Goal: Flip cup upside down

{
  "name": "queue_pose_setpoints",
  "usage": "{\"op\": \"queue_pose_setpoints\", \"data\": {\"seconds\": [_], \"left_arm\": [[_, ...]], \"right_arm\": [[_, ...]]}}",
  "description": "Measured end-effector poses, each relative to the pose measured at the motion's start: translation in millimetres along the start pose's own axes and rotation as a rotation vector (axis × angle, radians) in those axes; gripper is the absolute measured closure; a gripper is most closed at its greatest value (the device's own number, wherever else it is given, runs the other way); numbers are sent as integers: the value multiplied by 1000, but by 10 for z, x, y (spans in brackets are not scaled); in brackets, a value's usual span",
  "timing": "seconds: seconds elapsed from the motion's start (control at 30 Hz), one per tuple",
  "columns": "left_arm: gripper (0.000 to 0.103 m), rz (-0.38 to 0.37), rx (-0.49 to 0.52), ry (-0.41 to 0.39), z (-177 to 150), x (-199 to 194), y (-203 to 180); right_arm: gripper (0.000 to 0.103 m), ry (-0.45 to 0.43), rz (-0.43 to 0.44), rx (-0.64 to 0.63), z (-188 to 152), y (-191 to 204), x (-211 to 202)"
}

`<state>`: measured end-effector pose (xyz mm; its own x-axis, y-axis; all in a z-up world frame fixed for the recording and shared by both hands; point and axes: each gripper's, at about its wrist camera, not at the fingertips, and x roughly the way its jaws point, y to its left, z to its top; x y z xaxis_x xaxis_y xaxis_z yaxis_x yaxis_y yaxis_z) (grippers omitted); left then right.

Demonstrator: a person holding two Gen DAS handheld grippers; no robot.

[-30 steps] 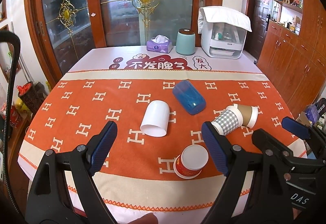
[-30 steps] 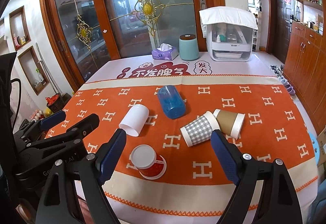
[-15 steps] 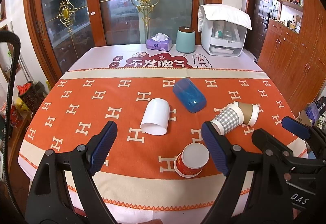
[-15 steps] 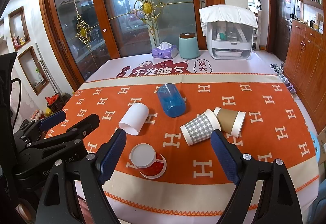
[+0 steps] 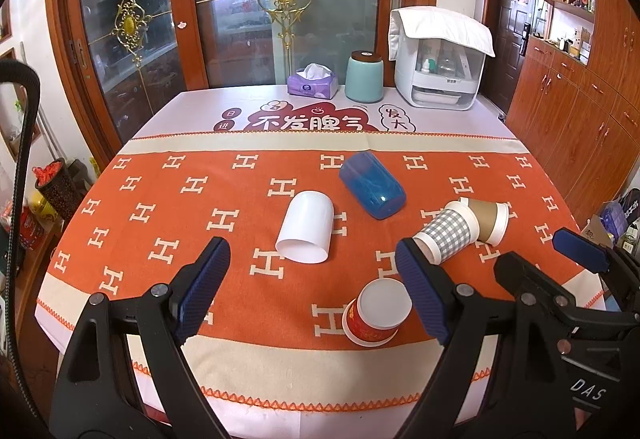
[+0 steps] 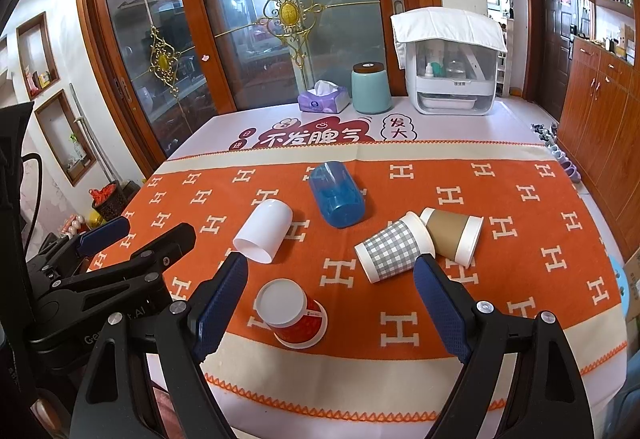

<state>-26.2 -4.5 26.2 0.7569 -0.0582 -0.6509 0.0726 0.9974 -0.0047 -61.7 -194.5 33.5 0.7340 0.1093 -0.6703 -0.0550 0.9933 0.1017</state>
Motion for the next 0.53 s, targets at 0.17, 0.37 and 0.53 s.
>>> {"op": "queue_pose_setpoints", "data": {"seconds": [0.17, 0.37, 0.53], "left_arm": [[20, 1, 1, 1, -4, 5, 8], [20, 3, 1, 10, -113, 48, 16], [20, 4, 1, 15, -136, 57, 20]], "right_arm": [[17, 1, 1, 1, 6, -3, 0], [17, 4, 0, 2, -29, 9, 30], [17, 11, 0, 4, -133, 55, 81]]}}
